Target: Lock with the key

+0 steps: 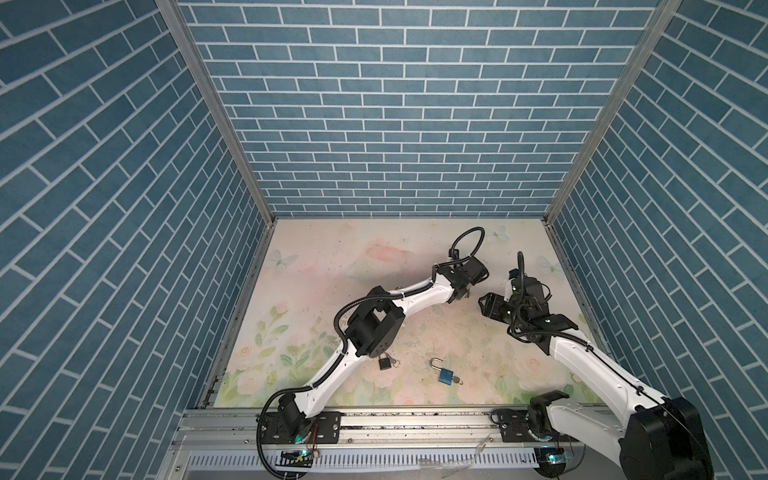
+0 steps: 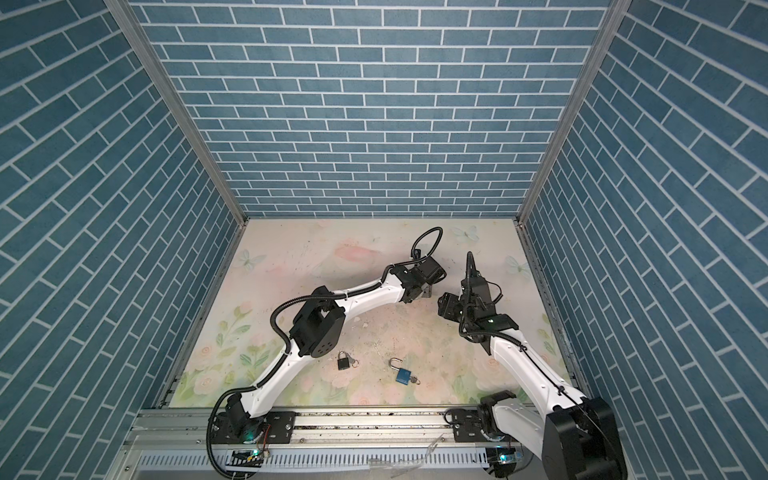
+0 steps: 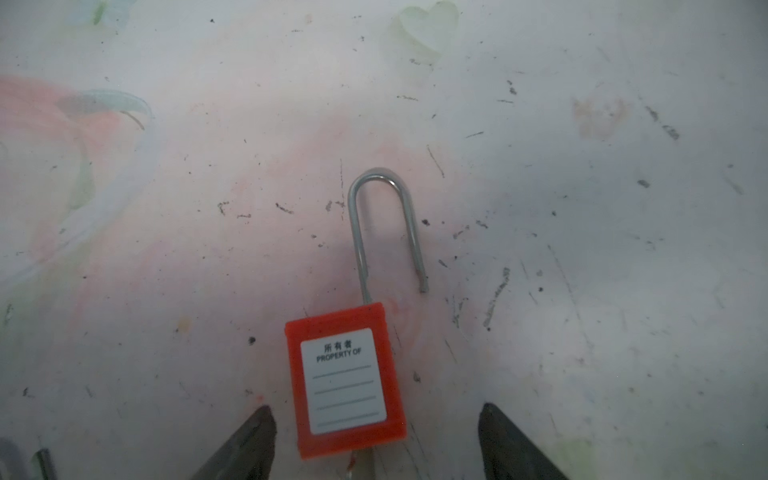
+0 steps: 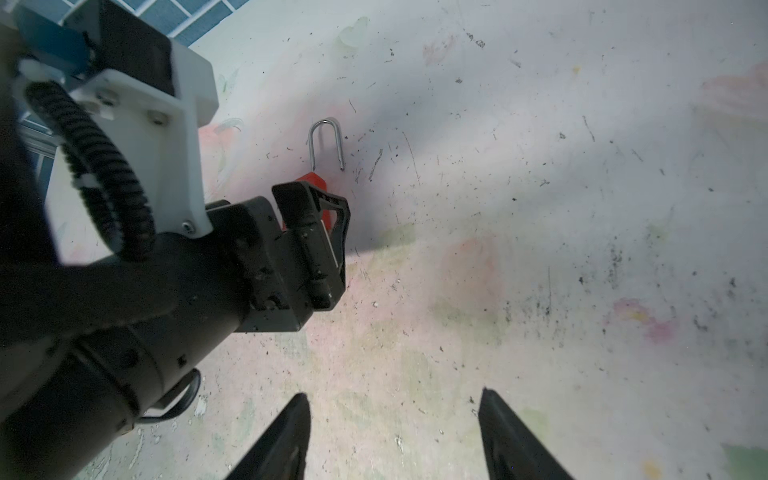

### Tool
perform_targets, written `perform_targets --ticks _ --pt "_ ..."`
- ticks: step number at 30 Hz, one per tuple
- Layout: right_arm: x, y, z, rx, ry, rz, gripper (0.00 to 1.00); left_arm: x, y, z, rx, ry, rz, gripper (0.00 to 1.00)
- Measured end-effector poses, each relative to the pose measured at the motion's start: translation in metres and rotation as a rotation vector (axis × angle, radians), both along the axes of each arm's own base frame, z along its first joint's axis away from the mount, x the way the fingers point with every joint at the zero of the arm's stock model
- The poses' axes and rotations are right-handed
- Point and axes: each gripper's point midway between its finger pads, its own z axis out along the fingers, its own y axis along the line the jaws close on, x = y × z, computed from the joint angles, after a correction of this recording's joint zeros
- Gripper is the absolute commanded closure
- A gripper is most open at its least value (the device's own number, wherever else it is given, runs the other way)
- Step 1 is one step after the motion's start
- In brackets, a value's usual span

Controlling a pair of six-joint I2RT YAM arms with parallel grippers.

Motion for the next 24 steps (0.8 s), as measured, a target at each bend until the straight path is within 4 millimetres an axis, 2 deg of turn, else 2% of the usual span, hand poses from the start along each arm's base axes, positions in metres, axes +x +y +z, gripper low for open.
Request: perform_targets --ticks 5,12,16,24 --pt "0.001 -0.003 0.000 0.002 0.000 0.001 0.35 -0.003 0.009 -0.006 0.028 0.014 0.038 0.25" --pt "0.002 -0.005 -0.001 0.007 0.005 -0.004 0.36 -0.007 0.005 -0.013 -0.002 0.044 0.036 0.36" --pt "0.002 -0.006 -0.001 0.009 0.006 -0.004 0.36 -0.006 0.002 -0.014 -0.021 0.051 0.030 0.50" --pt "0.002 -0.005 0.001 0.015 0.001 -0.001 0.38 -0.002 0.001 -0.015 -0.045 0.038 0.033 0.64"
